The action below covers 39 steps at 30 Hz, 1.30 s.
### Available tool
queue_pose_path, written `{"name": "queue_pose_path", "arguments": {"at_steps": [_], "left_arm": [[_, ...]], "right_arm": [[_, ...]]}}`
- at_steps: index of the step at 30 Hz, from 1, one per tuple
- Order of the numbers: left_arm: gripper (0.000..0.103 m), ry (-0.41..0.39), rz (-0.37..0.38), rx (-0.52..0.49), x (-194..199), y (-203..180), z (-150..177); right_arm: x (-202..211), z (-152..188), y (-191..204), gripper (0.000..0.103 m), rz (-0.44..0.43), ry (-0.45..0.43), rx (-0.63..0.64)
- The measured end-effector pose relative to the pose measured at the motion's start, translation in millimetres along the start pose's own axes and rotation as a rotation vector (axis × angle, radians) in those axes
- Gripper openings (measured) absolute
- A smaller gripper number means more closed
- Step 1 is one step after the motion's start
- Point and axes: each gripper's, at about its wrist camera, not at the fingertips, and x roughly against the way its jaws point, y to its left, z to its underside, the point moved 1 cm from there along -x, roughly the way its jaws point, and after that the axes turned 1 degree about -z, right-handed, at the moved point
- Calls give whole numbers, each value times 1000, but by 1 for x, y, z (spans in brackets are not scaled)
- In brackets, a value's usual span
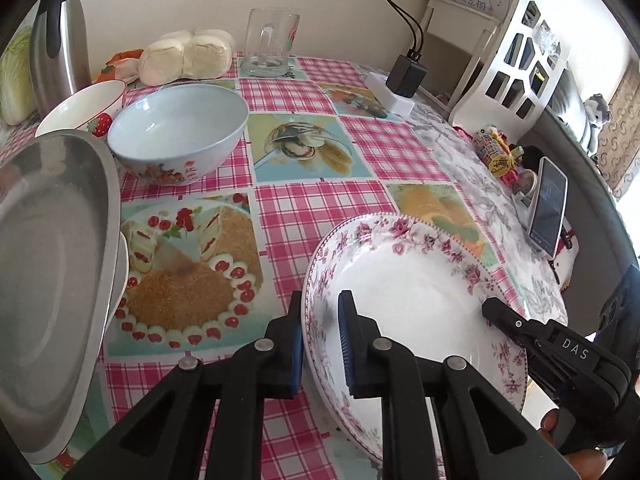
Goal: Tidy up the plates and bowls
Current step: 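Carry the floral plate with both grippers over the steel basin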
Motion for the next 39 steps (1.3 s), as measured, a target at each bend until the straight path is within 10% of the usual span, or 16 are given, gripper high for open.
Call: {"name": "queue_pose_path", "arguments": {"at_steps": [16, 39], "left_arm": [[16, -112, 121, 82, 55, 10, -27], [16, -327, 146, 314, 152, 133, -56]], "right_arm": [[49, -16, 55, 11, -87, -136, 67], [41, 13, 215, 11, -255, -140, 234]]}}
